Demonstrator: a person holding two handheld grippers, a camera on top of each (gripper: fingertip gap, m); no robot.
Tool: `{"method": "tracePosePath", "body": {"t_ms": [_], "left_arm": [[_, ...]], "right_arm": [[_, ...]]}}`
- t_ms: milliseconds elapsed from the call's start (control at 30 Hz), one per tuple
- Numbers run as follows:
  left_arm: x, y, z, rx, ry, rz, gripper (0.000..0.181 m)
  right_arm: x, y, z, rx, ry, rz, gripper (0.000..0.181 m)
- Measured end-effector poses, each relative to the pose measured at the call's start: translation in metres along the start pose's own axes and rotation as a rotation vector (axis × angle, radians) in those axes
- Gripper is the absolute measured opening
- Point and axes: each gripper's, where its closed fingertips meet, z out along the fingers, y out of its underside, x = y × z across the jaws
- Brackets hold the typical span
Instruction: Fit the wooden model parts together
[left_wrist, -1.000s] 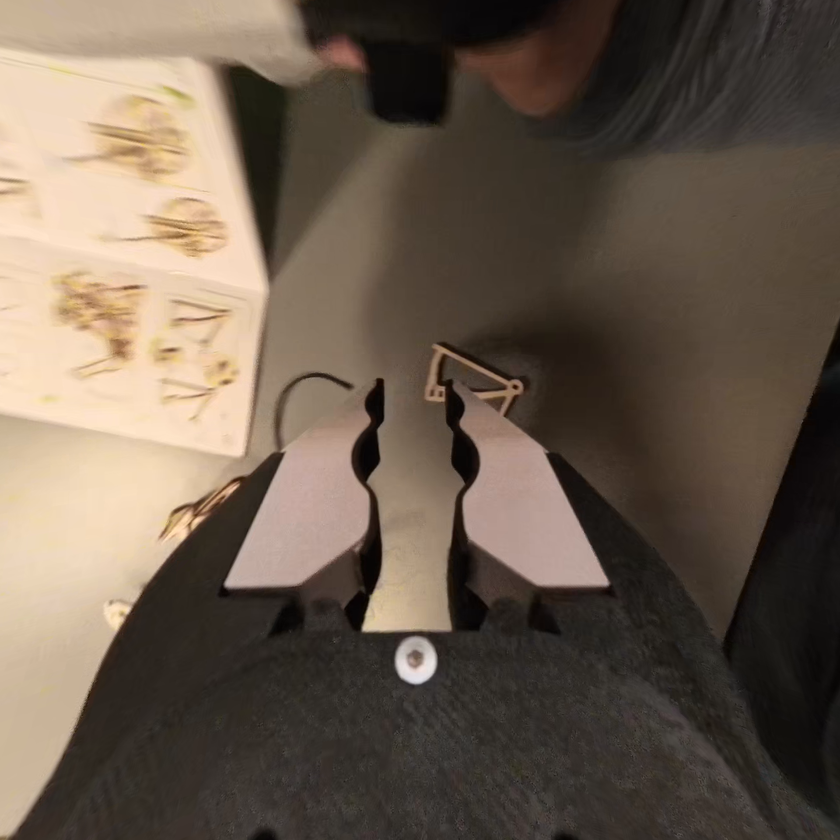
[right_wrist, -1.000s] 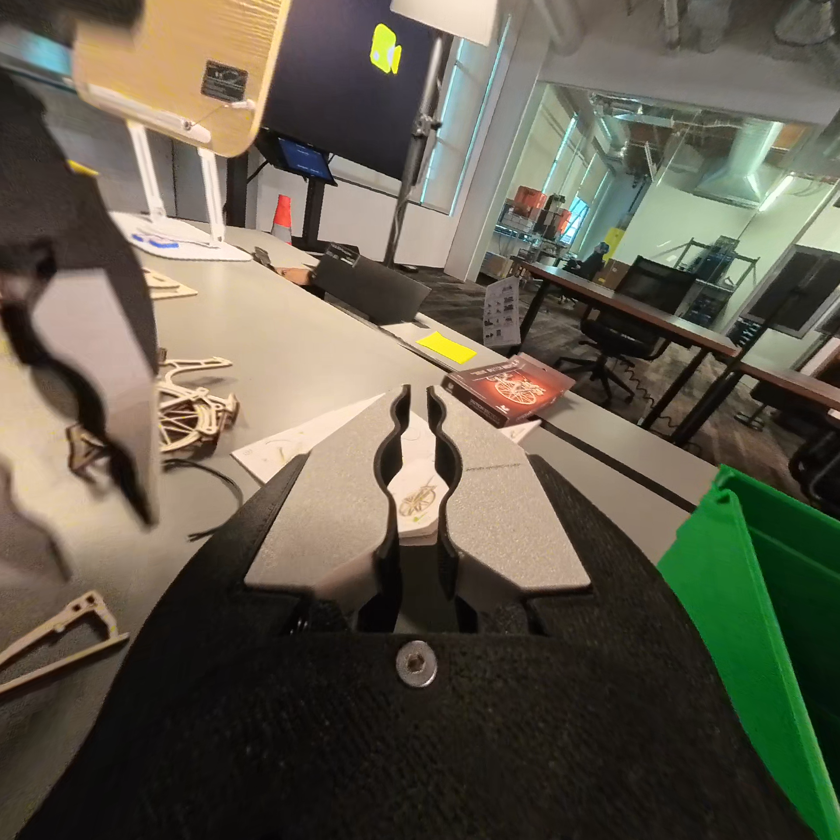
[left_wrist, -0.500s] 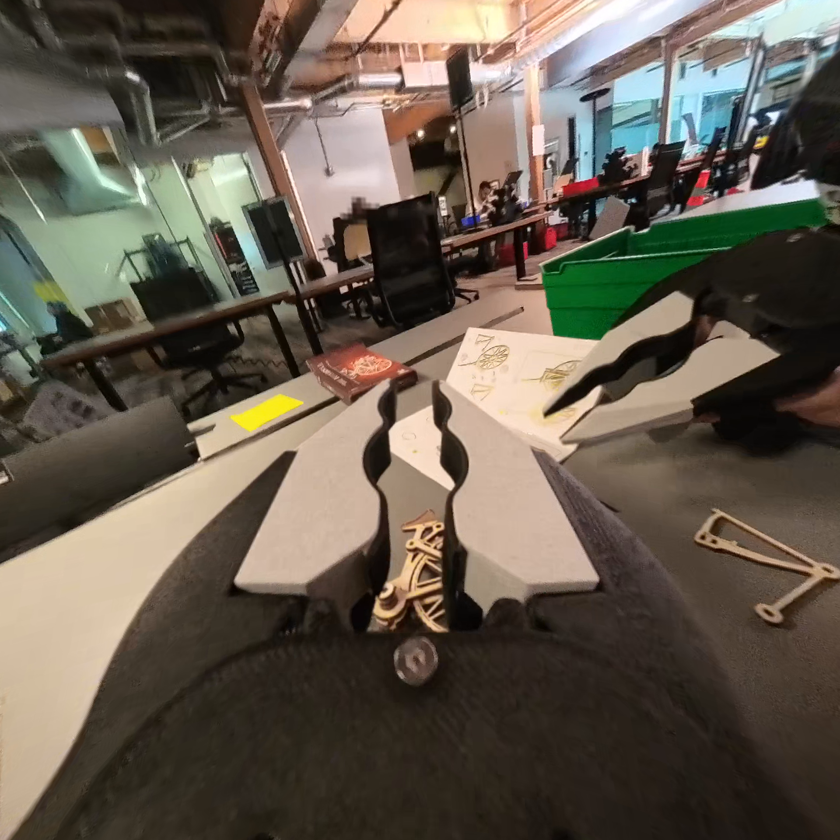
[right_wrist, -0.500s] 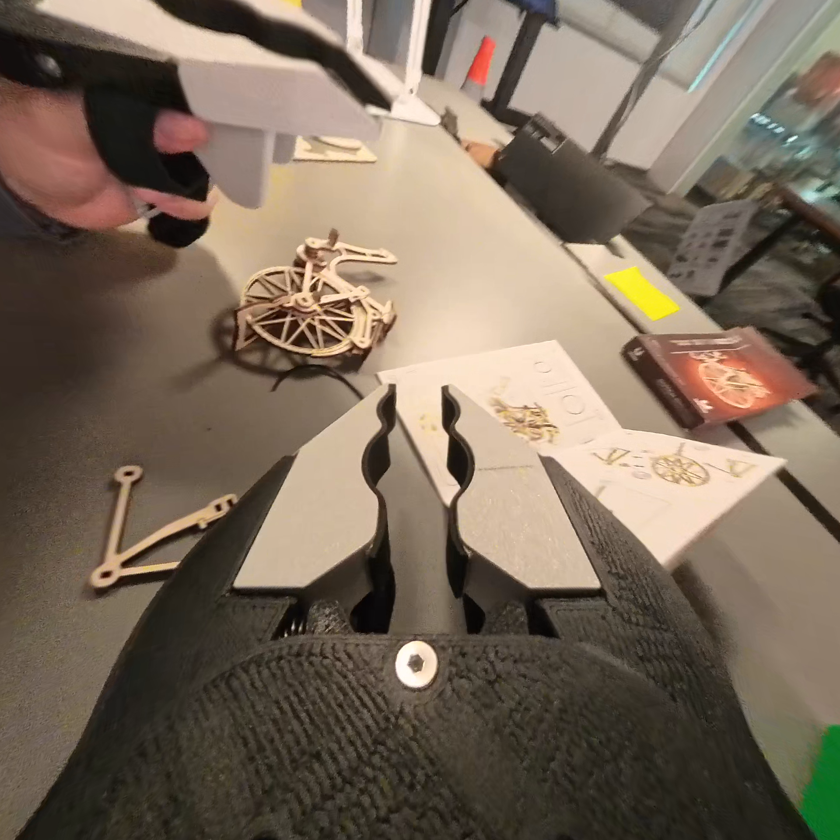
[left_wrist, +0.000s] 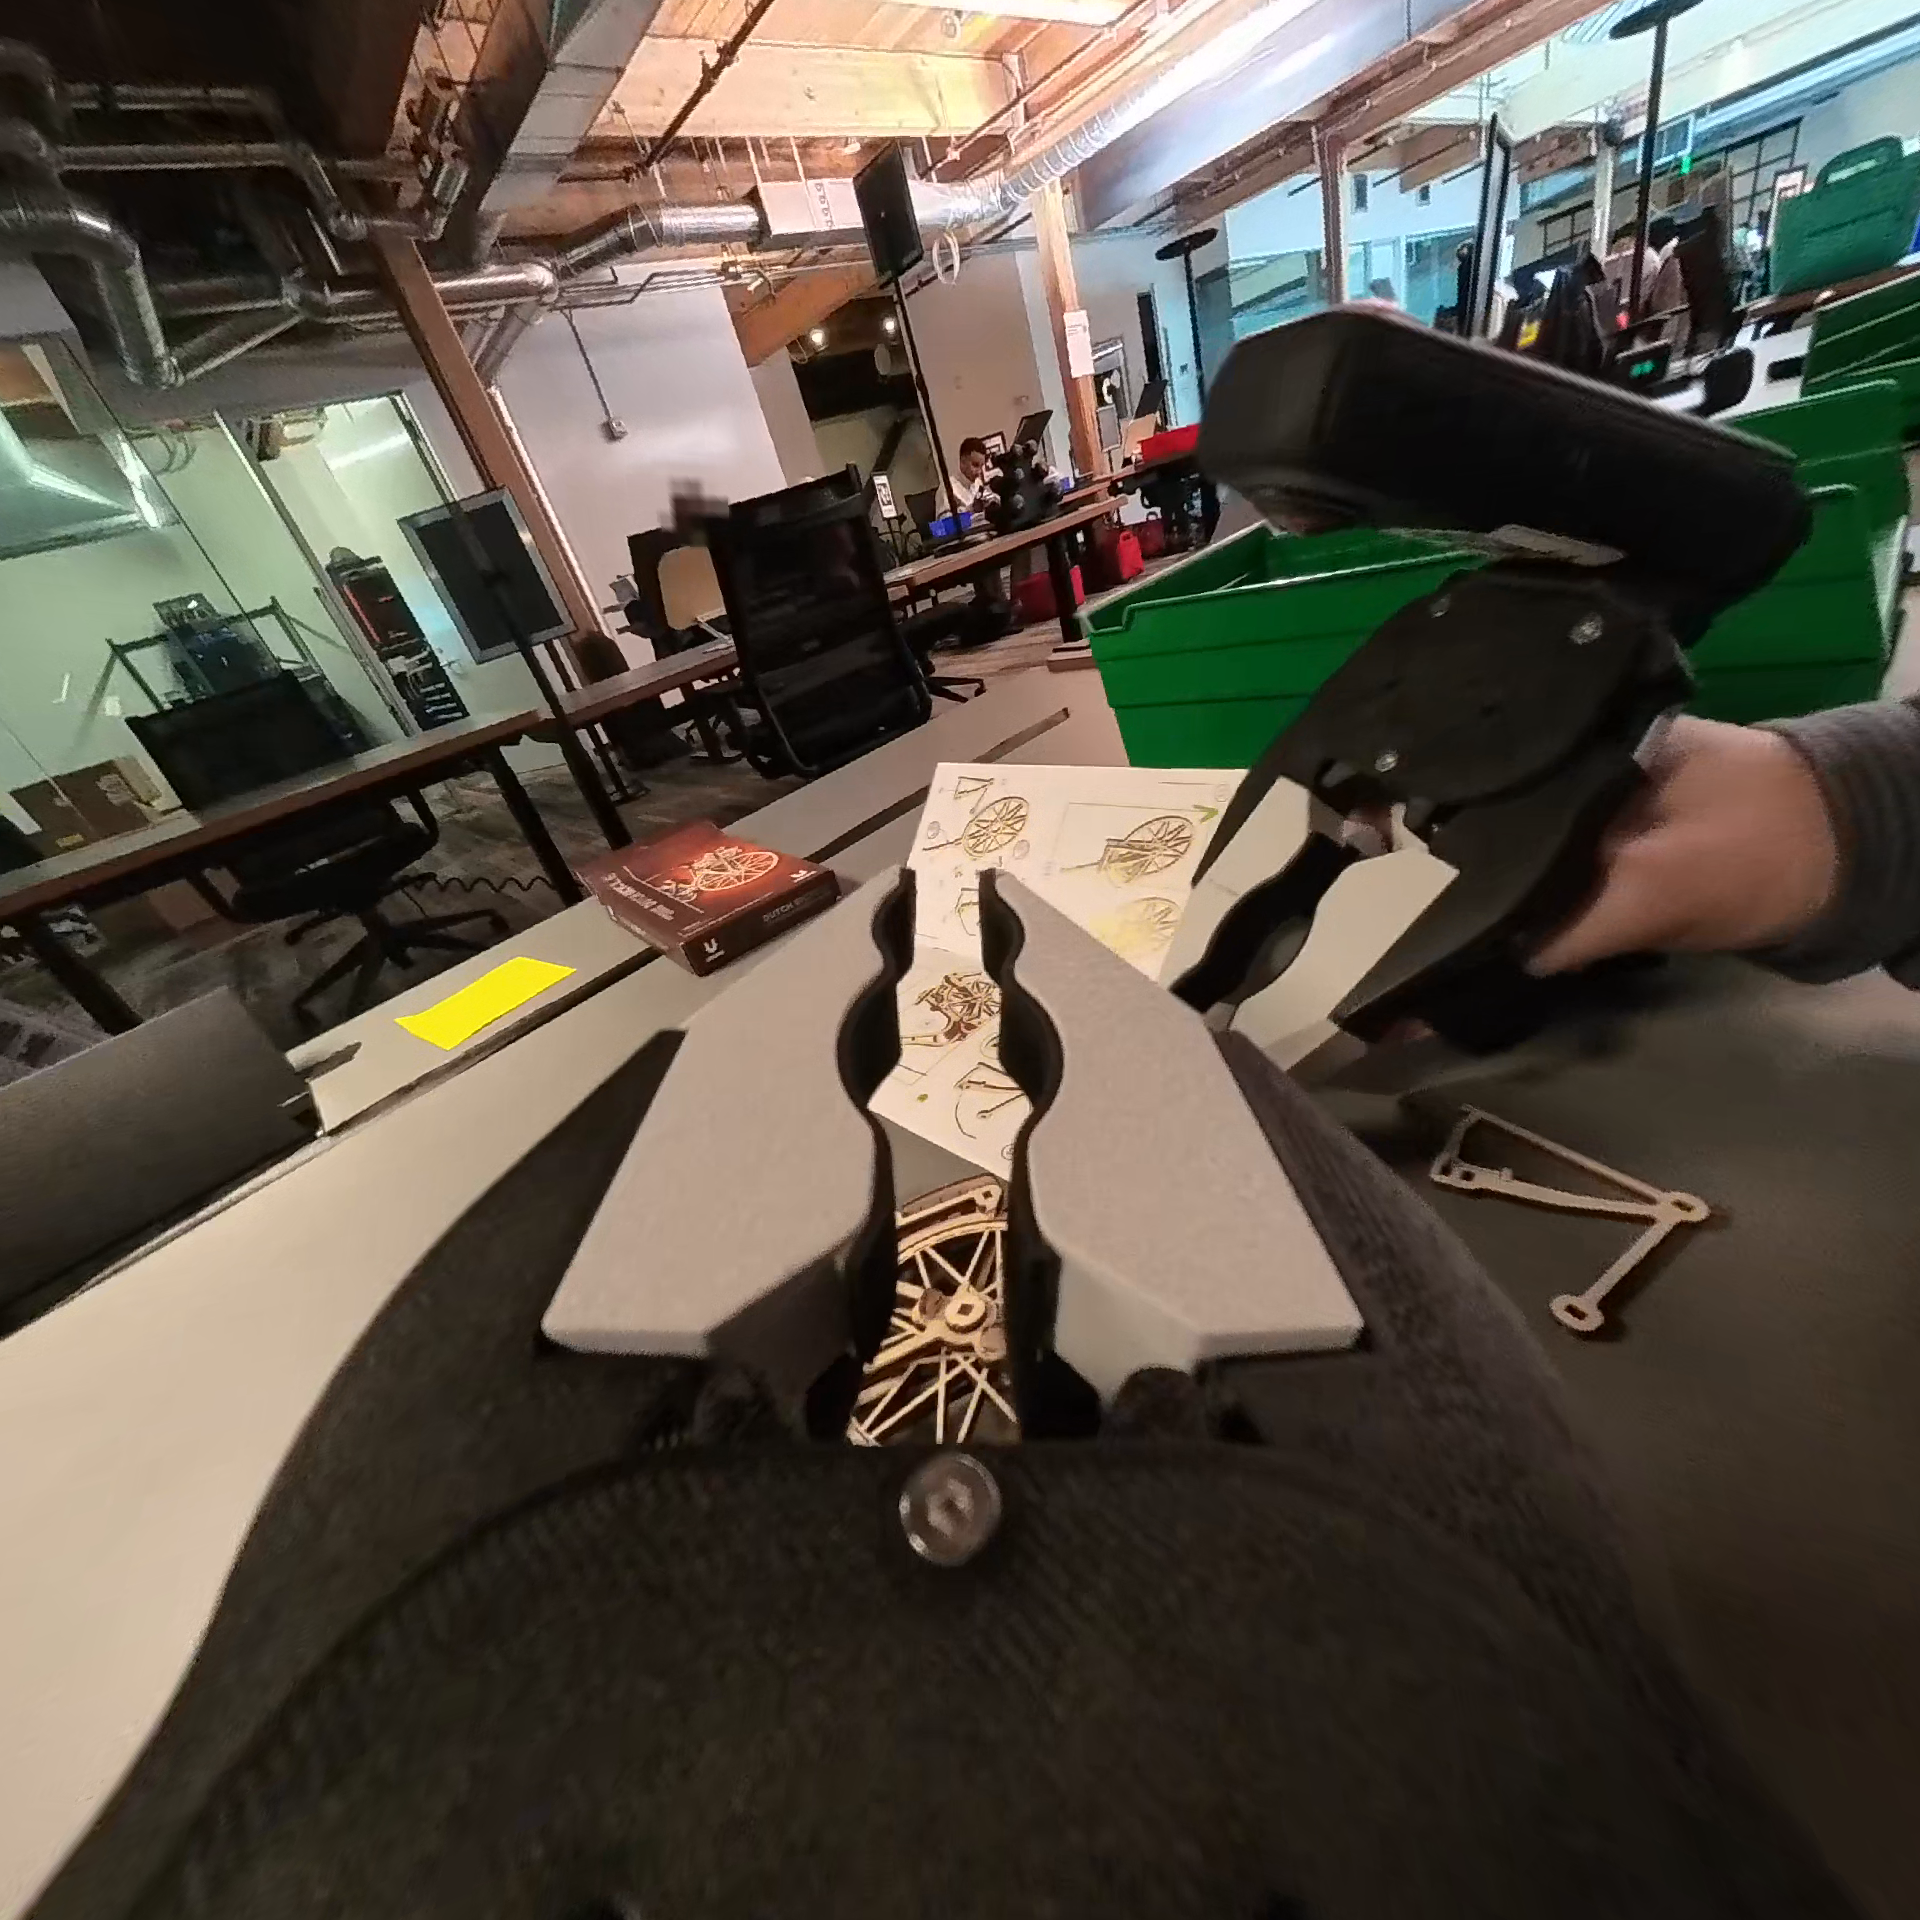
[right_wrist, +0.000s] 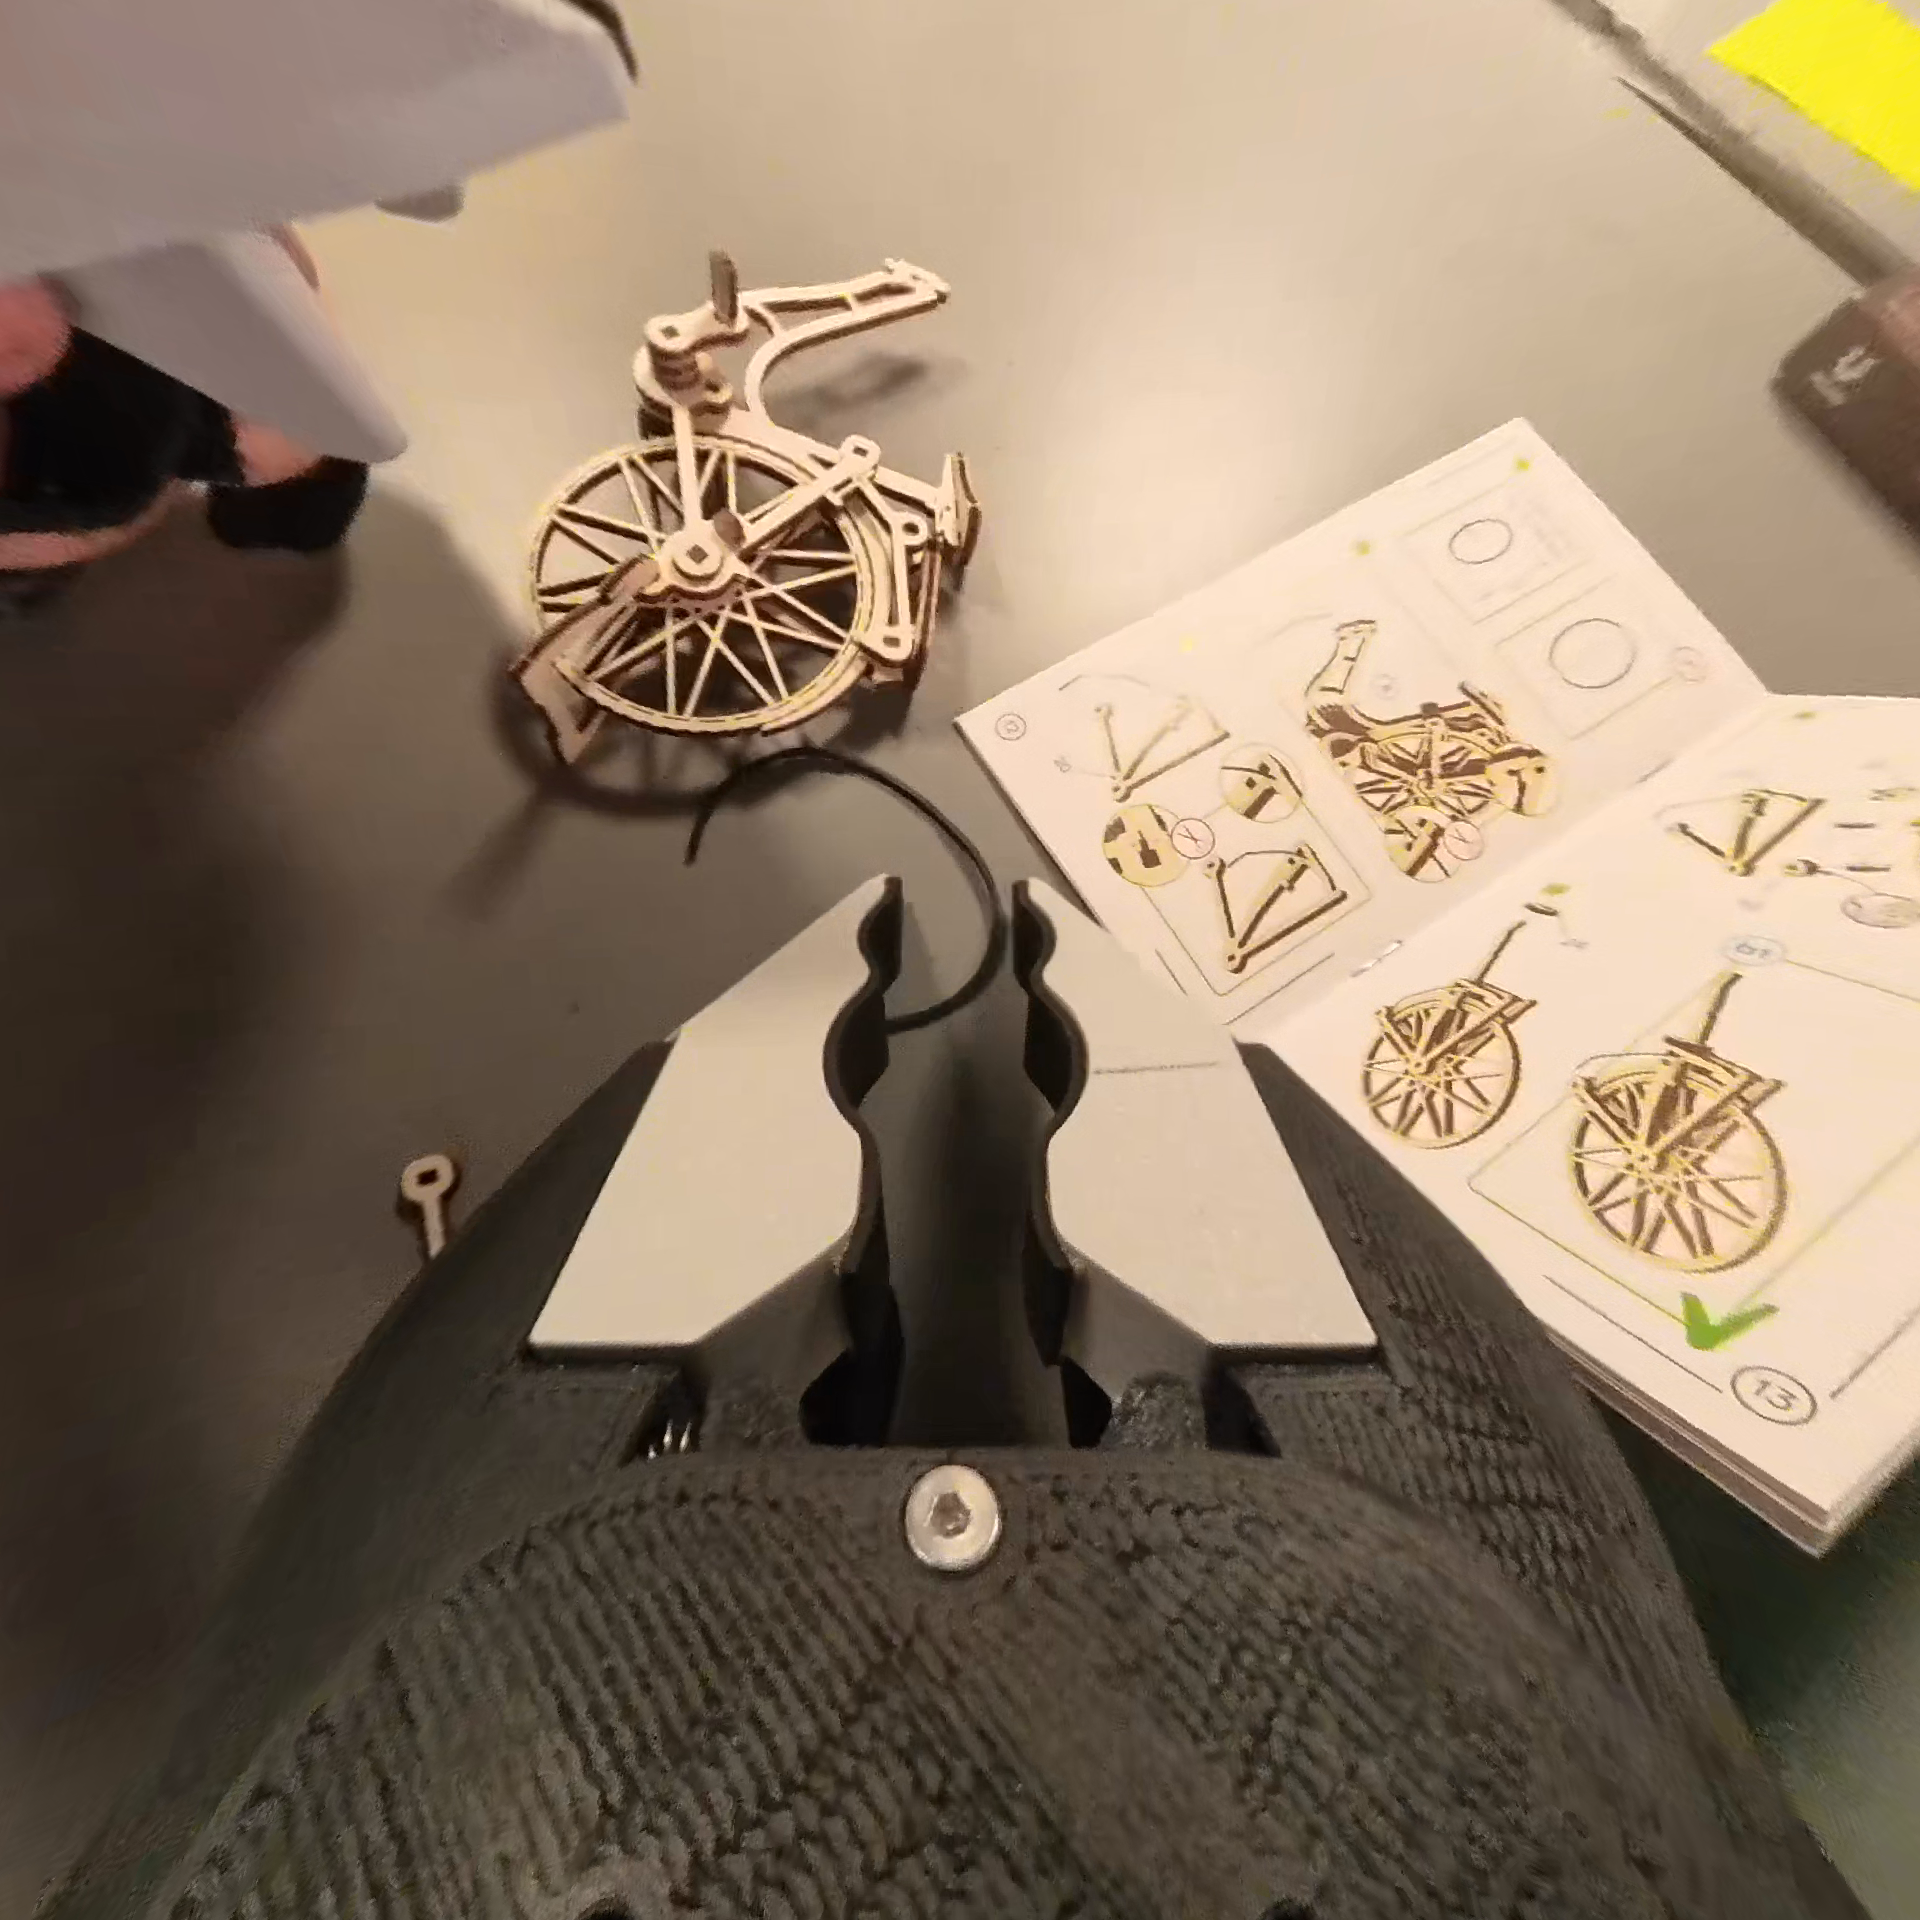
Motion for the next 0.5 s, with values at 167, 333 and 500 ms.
{"method": "tracePosePath", "body": {"t_ms": [167,333,500], "left_arm": [[-0.0053,0.0022,0.0,-0.006,-0.006,-0.049,0.011],[-0.0041,0.0031,0.0001,-0.011,0.001,-0.053,0.011],[-0.0064,0.0042,-0.0015,-0.017,-0.009,-0.041,0.01]], "right_arm": [[0.0015,0.0013,0.0007,0.0,-0.007,0.06,0.018],[0.0068,0.0035,-0.0014,0.001,-0.011,0.108,0.003],[0.0069,0.005,-0.0053,-0.001,-0.008,0.052,0.0]]}}
